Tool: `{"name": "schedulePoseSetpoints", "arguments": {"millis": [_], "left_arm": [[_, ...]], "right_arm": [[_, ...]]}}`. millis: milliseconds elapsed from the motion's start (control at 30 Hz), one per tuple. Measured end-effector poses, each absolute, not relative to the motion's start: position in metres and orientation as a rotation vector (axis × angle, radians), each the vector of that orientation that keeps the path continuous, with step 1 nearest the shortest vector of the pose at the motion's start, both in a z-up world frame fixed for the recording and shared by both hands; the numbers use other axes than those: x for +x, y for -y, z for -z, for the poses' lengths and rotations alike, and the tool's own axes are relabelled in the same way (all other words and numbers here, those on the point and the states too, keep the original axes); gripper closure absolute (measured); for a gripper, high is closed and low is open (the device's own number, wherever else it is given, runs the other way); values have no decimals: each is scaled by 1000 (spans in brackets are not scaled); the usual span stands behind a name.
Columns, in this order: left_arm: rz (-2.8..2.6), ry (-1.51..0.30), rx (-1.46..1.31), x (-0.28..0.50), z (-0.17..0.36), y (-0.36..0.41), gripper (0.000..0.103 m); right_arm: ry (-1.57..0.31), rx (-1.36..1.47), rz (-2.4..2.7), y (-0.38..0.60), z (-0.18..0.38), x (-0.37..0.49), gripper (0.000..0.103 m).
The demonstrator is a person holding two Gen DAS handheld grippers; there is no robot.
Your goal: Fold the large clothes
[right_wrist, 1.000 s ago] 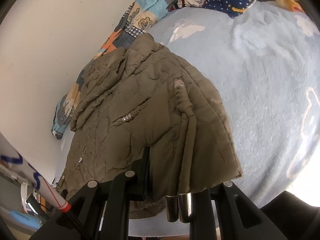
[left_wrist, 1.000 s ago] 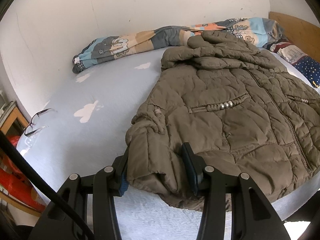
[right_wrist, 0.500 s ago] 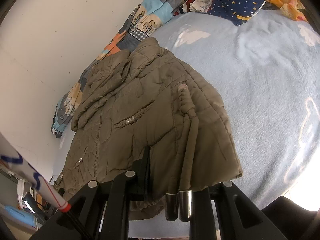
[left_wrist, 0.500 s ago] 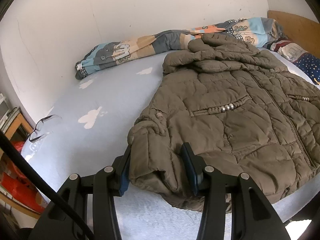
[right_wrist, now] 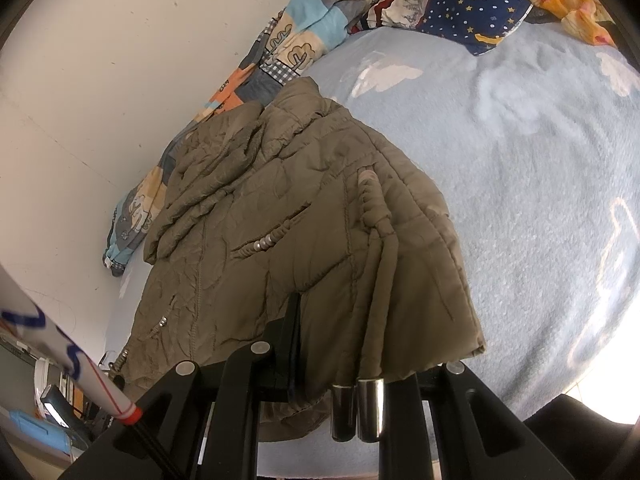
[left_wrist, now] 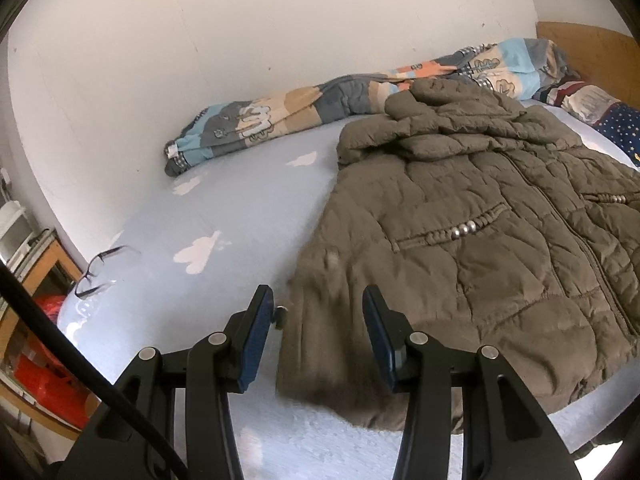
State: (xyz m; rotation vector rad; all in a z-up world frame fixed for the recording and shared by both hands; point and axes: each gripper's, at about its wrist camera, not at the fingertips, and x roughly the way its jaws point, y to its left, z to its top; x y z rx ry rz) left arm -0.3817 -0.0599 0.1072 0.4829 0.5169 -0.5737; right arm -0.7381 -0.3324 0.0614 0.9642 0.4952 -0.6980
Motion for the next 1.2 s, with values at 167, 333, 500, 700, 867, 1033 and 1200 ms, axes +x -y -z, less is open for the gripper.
{"name": "schedulePoseSetpoints", "arguments": {"millis": [167, 333, 500, 700, 867, 1033, 1200], "left_arm": [[581, -523, 490, -381, -107, 62, 58], [577, -523, 492, -381, -107, 62, 58], [567, -534, 495, -380, -105, 61, 58], [550, -570, 500, -374, -99, 59, 58], [533, -644, 487, -364, -92, 54, 58], [569, -763, 426, -356, -84, 48, 53], [681, -1017, 82, -326, -82, 16, 41]], "right_arm": [[-491, 947, 700, 330, -65, -737, 85], [-494, 950, 701, 330, -66, -737, 85], [-495, 953, 703, 329, -66, -736, 85], [-501, 974, 708, 331, -61, -737, 85], [-497, 973, 707, 332, -61, -737, 85], [-495, 980, 705, 330, -62, -737, 85], [-493, 983, 704, 330, -62, -737, 85]]}}
